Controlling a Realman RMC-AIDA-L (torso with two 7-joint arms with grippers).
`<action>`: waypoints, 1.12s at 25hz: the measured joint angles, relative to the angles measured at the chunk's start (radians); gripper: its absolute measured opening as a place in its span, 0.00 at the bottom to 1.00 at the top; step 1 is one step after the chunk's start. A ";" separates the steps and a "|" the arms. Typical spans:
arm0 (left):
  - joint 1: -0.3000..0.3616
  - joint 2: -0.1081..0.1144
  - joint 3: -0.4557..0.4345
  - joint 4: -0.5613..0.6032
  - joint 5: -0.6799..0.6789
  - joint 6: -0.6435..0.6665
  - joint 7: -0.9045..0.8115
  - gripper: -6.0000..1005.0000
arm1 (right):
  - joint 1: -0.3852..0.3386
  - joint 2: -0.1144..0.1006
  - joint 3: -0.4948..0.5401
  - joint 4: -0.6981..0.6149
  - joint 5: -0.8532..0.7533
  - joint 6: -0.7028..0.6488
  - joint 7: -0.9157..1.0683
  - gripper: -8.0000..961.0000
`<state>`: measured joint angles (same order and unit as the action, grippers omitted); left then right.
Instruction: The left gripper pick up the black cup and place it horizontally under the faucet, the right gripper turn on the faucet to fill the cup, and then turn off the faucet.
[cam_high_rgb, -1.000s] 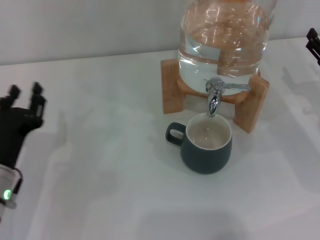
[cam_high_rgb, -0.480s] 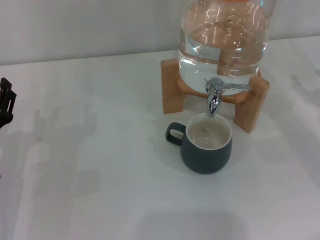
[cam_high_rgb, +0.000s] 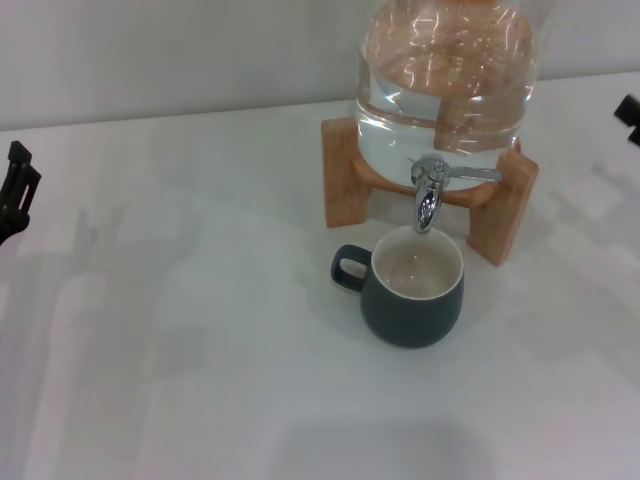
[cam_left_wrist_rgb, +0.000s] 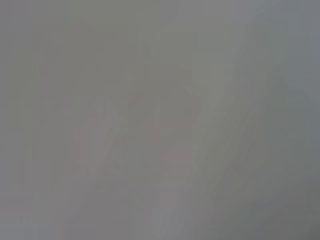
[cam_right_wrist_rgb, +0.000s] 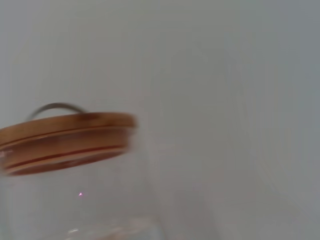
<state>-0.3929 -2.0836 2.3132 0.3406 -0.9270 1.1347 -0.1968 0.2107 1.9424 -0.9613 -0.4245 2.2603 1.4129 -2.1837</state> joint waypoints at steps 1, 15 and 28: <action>-0.003 0.000 0.000 -0.004 0.000 0.000 0.000 0.79 | 0.001 -0.001 0.000 0.000 -0.019 0.015 0.002 0.87; -0.012 -0.003 0.000 -0.021 -0.014 -0.001 -0.006 0.80 | 0.029 0.010 -0.009 0.002 -0.209 0.160 0.029 0.87; -0.012 -0.004 0.008 -0.018 -0.015 -0.009 -0.013 0.79 | 0.059 0.027 -0.011 0.009 -0.279 0.169 0.030 0.87</action>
<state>-0.4050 -2.0878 2.3215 0.3230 -0.9420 1.1252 -0.2098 0.2695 1.9694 -0.9719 -0.4155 1.9810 1.5820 -2.1536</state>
